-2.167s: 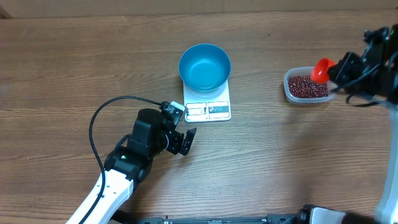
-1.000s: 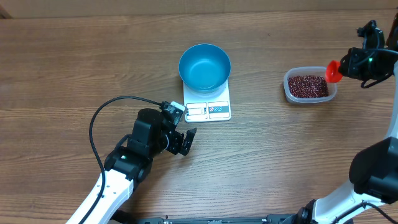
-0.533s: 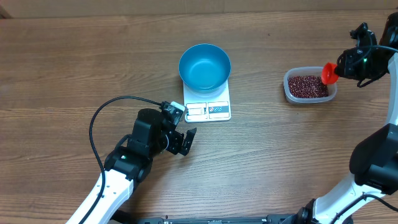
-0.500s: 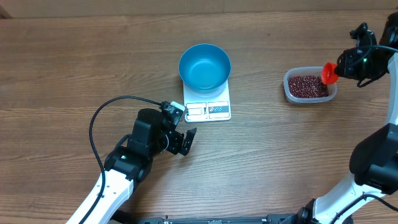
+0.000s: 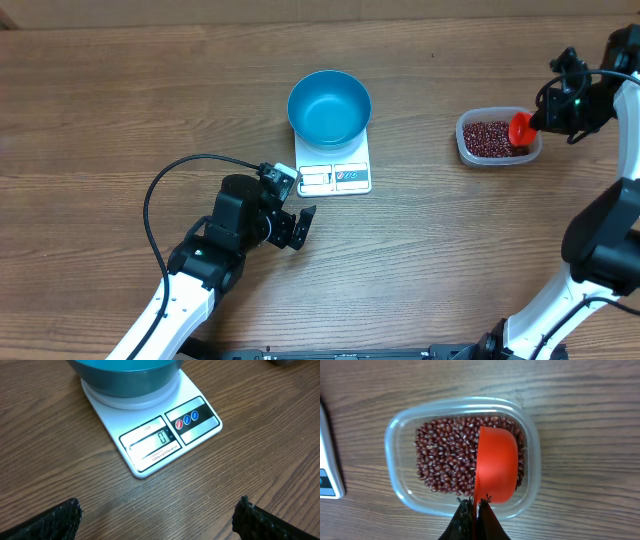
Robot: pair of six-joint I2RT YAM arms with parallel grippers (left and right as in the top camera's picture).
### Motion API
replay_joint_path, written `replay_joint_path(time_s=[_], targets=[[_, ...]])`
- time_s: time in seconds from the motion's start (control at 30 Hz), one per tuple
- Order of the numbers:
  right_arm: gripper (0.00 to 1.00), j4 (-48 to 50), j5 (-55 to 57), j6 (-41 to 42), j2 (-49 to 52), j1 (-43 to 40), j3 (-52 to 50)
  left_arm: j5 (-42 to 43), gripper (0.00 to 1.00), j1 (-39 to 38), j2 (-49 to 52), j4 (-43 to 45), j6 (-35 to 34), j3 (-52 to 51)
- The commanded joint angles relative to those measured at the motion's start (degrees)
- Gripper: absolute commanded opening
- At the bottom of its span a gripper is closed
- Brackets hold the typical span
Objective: Scoop item into bowl and weigh 150g on scale
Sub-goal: 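Lower the red scoop with the right gripper into the bean tub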
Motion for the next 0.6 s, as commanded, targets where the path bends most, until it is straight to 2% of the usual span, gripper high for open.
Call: replay_joint_path(time_s=[0.0, 0.57], targets=[[0.04, -0.2, -0.5, -0.3, 2.1, 0.4, 0.0, 0.7, 1.00, -0.2, -0.1, 0.2, -0.5, 0.2], [0.04, -1.8, -0.8, 3.0, 4.5, 4.7, -1.4, 0.7, 1.00, -0.2, -0.1, 0.2, -0.5, 0.2]])
